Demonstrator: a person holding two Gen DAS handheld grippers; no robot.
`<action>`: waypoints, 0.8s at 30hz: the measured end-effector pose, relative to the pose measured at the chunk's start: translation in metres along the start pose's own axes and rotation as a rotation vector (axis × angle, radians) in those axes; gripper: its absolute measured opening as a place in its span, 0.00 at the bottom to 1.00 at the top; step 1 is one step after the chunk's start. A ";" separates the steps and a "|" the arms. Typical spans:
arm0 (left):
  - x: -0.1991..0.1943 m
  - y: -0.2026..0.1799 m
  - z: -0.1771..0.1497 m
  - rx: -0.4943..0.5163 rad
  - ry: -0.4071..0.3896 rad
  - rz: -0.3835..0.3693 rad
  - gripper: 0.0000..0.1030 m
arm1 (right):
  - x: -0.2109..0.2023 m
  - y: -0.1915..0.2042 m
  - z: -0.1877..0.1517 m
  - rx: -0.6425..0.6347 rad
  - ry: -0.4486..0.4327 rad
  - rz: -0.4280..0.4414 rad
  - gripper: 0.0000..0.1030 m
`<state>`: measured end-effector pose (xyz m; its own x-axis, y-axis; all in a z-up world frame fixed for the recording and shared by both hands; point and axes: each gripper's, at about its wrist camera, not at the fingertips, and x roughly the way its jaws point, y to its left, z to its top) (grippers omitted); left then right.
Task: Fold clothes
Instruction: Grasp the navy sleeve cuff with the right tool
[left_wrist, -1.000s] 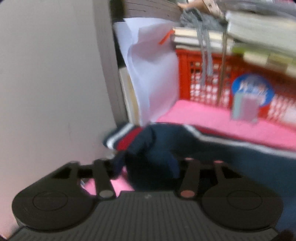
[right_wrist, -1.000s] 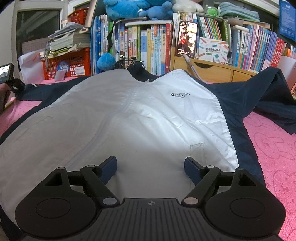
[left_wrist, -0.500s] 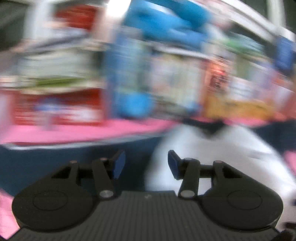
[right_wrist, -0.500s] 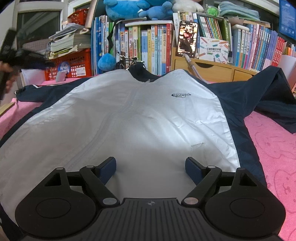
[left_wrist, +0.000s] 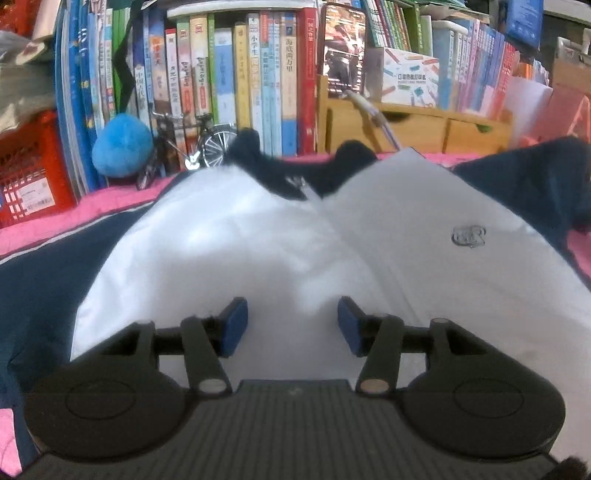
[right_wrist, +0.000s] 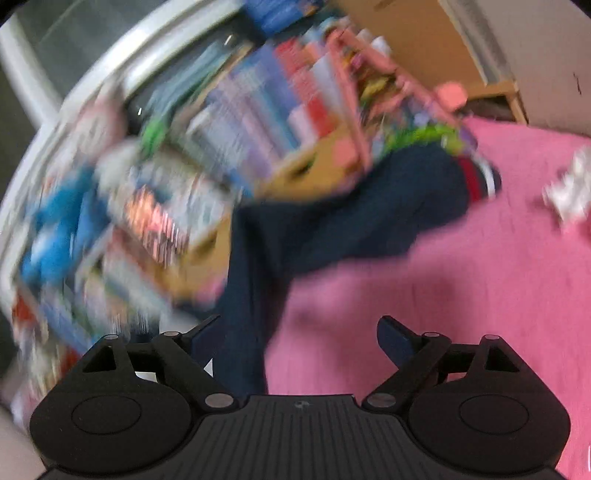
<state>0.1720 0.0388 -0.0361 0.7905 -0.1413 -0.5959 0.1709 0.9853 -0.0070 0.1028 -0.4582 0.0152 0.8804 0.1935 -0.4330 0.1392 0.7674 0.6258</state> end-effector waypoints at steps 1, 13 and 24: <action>-0.001 0.001 0.000 -0.006 0.000 -0.005 0.53 | 0.012 0.002 0.016 0.012 -0.018 -0.002 0.93; 0.000 0.000 0.001 0.000 0.007 0.006 0.56 | 0.129 -0.003 0.109 0.073 -0.047 -0.214 0.06; 0.000 0.001 0.000 -0.001 0.009 0.001 0.56 | 0.048 -0.042 0.093 -0.241 -0.176 -0.351 0.11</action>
<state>0.1723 0.0400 -0.0363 0.7853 -0.1393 -0.6032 0.1691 0.9856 -0.0074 0.1819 -0.5381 0.0285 0.8655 -0.1939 -0.4619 0.3512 0.8924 0.2834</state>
